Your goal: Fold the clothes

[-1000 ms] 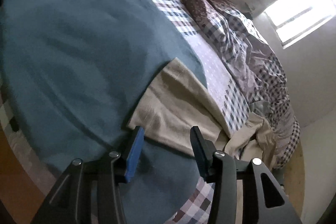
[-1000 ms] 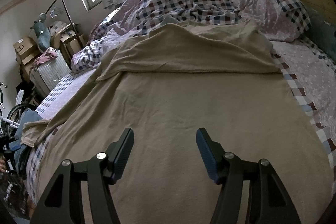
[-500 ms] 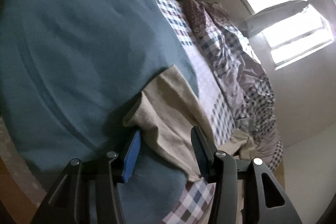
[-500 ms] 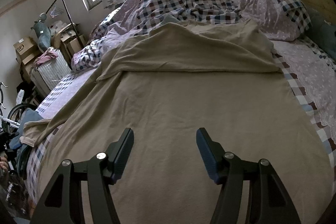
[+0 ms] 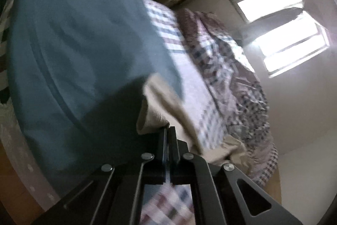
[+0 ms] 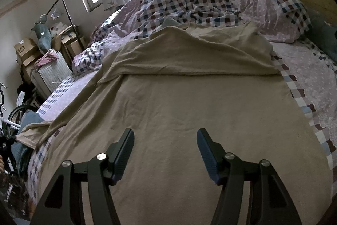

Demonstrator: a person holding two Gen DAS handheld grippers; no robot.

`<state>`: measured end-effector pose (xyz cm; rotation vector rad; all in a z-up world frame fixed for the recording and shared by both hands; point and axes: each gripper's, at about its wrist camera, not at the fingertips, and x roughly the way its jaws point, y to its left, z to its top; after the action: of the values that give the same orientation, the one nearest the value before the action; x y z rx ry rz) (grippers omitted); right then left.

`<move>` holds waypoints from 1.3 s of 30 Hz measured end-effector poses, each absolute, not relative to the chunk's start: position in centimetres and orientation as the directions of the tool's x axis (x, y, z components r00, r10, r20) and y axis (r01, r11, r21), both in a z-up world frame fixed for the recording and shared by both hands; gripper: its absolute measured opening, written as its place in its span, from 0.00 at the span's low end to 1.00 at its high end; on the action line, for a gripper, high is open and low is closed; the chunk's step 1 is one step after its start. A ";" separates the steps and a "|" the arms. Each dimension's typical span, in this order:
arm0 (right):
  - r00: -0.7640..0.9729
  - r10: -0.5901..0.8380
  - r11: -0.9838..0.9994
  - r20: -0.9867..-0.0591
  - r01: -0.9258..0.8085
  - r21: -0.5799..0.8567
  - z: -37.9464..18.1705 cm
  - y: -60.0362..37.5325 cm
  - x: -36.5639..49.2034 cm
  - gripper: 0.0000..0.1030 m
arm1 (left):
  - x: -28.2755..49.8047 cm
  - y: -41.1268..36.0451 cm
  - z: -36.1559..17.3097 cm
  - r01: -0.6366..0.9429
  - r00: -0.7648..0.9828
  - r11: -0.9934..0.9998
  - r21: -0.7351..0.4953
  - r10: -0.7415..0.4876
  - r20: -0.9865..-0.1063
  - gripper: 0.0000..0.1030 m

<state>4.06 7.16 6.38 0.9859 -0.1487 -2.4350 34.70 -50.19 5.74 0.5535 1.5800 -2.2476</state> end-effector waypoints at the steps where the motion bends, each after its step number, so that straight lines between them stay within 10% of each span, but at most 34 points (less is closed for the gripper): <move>1: -0.610 -0.492 -0.866 -0.621 0.412 0.282 6.4 7.2 4.1 0.63 | 34.7 -49.6 6.5 0.461 -0.879 -0.326 -0.825 -0.042 -0.475 0.00; 10: -0.614 -0.496 -0.865 -0.614 0.413 0.285 6.8 7.7 4.2 0.63 | 34.6 -45.5 12.8 0.309 -0.945 -0.301 -0.902 0.009 -0.326 0.00; 20: -0.615 -0.499 -0.862 -0.610 0.424 0.278 7.0 7.6 4.4 0.63 | 33.9 -55.4 8.7 0.638 -0.769 -0.278 -0.719 -0.279 -0.575 0.03; 25: -0.608 -0.506 -0.856 -0.612 0.440 0.271 7.0 7.2 4.4 0.64 | 33.7 -56.0 7.7 0.691 -0.720 -0.394 -0.606 -0.300 -0.625 0.56; 37: -0.578 -0.497 -0.844 -0.647 0.495 0.206 5.3 4.5 5.3 0.64 | 29.2 -53.5 5.2 0.670 -0.647 -0.630 -0.394 -0.235 -0.725 0.56; 39: -0.576 -0.496 -0.842 -0.649 0.501 0.200 5.2 4.3 5.4 0.64 | 28.5 -53.7 5.2 0.689 -0.630 -0.620 -0.375 -0.258 -0.732 0.44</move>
<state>5.43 4.29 5.24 0.9773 0.0079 -2.3795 28.46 -53.70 5.19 0.8693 0.8898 -2.2488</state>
